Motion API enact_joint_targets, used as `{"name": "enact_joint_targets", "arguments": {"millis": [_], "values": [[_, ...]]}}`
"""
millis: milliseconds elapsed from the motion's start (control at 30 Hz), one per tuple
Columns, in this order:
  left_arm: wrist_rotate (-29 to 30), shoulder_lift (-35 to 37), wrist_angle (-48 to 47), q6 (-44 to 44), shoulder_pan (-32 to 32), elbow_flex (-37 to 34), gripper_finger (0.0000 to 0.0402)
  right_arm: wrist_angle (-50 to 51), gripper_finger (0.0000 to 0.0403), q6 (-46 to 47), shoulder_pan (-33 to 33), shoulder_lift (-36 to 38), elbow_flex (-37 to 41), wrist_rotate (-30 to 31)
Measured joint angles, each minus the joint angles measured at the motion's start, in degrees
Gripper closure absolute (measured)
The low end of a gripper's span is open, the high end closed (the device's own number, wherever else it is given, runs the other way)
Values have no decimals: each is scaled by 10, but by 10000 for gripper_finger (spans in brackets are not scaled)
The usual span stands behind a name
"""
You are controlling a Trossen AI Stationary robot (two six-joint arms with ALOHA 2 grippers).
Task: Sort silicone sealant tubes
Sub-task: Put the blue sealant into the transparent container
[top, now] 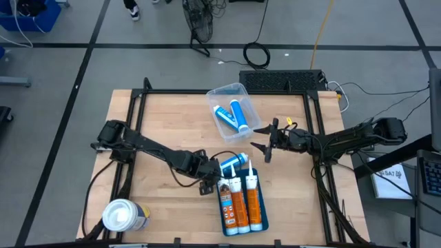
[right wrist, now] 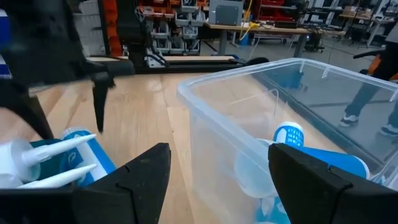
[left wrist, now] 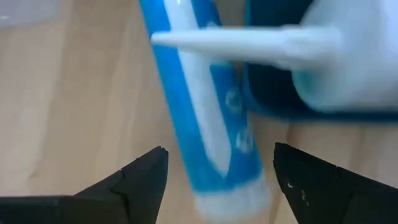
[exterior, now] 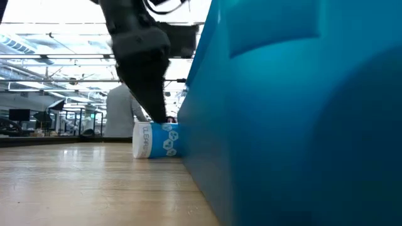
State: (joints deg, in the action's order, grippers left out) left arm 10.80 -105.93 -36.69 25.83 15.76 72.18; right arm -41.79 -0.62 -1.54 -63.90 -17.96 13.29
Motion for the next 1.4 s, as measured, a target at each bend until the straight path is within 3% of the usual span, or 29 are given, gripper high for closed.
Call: {"name": "enact_joint_targets", "arguments": {"millis": [333,767,1133,1300,1400], "values": [[-44,-70,51,2,-7,1,119,0,149,4,0,0,0,1],[-50,-87,0,20,7,3,135,1,149,14,0,0,0,1],[-141,-87,-173,120,23,2,166,1,149,19,0,0,0,1],[-211,-76,-223,151,35,0,164,1,149,19,0,0,0,1],[-223,-62,-232,157,39,-4,162,1,149,19,0,0,0,1]]}}
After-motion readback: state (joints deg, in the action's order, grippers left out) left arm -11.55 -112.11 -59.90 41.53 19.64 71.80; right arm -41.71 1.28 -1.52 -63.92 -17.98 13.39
